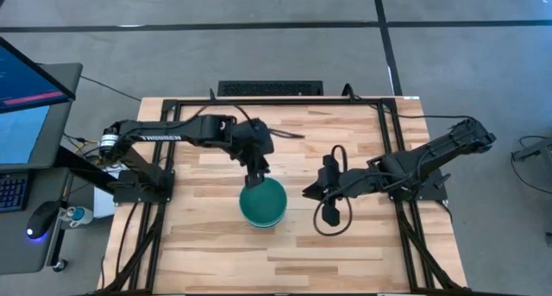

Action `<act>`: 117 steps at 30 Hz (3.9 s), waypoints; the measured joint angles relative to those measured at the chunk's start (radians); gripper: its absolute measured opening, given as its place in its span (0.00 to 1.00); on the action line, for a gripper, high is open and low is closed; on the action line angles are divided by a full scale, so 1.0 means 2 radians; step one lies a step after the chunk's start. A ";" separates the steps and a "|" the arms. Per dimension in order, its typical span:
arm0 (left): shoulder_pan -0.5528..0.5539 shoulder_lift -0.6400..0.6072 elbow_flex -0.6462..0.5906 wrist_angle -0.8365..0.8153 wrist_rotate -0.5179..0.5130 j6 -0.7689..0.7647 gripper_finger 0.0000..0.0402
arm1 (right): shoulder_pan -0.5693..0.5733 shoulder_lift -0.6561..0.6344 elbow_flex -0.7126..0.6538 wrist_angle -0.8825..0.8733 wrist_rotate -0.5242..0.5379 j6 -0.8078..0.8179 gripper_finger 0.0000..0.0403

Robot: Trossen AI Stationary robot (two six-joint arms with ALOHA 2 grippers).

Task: Nest bowls inside each other
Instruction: Stack the green bowl on top of the black bowl, then return to Home Position

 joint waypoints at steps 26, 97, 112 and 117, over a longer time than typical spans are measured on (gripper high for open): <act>-0.002 -0.291 0.005 -0.081 -0.152 0.086 0.21 | -0.001 -0.279 0.000 -0.125 0.016 -0.067 0.17; -0.002 -0.799 -0.743 0.409 -0.140 -0.011 0.21 | -0.110 -0.432 -0.559 0.437 -0.051 -0.084 0.17; -0.002 -0.773 -0.742 0.378 -0.140 -0.025 0.21 | -0.109 -0.432 -0.559 0.406 -0.048 -0.066 0.17; -0.002 -0.747 -0.742 0.378 -0.142 -0.071 0.21 | -0.109 -0.432 -0.559 0.375 -0.047 0.017 0.17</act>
